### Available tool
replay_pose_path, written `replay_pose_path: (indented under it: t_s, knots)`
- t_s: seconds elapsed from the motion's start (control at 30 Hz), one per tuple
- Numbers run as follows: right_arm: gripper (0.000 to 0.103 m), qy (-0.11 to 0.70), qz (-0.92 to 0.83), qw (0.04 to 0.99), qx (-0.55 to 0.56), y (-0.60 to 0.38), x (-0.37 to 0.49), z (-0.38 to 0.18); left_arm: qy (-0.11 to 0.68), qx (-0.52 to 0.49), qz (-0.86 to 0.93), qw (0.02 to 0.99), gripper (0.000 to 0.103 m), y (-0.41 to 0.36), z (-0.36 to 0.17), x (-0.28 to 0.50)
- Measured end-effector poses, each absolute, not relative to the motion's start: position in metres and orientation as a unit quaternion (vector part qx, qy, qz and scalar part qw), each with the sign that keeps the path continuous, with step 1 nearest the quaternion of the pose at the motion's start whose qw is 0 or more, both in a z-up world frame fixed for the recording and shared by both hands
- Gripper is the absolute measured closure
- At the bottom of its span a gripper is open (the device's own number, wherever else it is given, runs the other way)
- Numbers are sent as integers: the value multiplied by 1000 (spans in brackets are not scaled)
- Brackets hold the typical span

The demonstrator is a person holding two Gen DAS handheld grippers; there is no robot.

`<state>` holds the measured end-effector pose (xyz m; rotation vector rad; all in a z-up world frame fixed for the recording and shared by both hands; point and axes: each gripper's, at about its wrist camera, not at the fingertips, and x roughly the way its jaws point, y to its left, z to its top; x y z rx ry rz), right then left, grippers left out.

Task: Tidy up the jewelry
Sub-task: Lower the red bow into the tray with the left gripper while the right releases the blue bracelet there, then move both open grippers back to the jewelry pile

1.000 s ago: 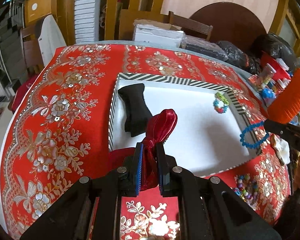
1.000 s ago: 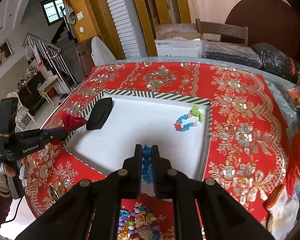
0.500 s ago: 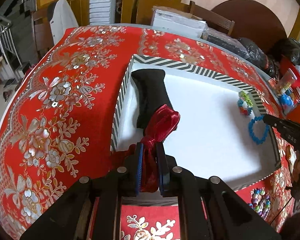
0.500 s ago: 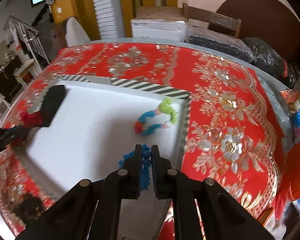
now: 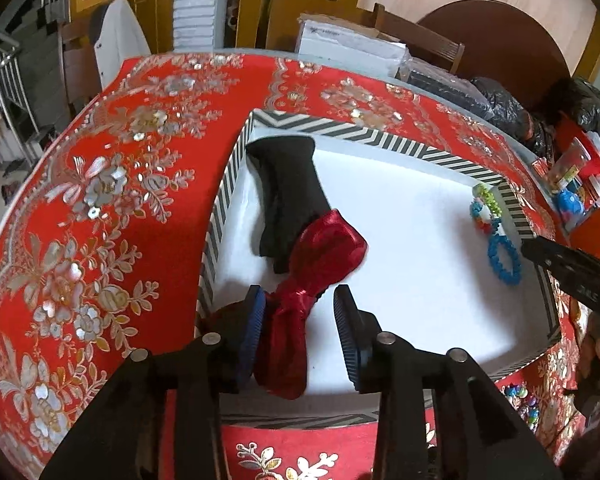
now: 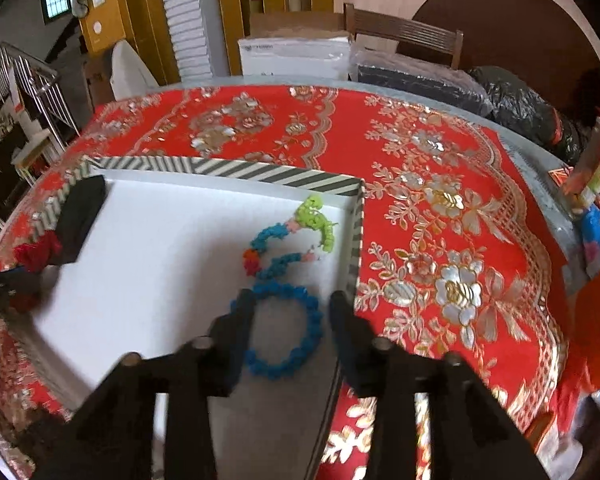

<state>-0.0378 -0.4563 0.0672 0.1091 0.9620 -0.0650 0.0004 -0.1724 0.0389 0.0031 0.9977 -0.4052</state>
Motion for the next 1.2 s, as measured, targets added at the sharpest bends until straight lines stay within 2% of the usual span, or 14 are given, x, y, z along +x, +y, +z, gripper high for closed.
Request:
replay_pose_path:
  t_s: [0.1, 0.2, 0.67, 1.2]
  knots:
    - [56, 456, -19, 887, 65, -453, -55, 77, 467, -4, -199, 862, 77, -172, 47, -6]
    - [48, 447, -10, 891, 76, -449, -74, 86, 468, -1, -188, 864, 77, -170, 54, -11]
    - [45, 410, 1, 908, 81, -440, -136, 123, 422, 29, -165, 891, 77, -152, 88, -54]
    - [44, 415, -5, 905, 97, -432, -174, 113, 406, 32, -171, 897, 77, -148, 102, -96]
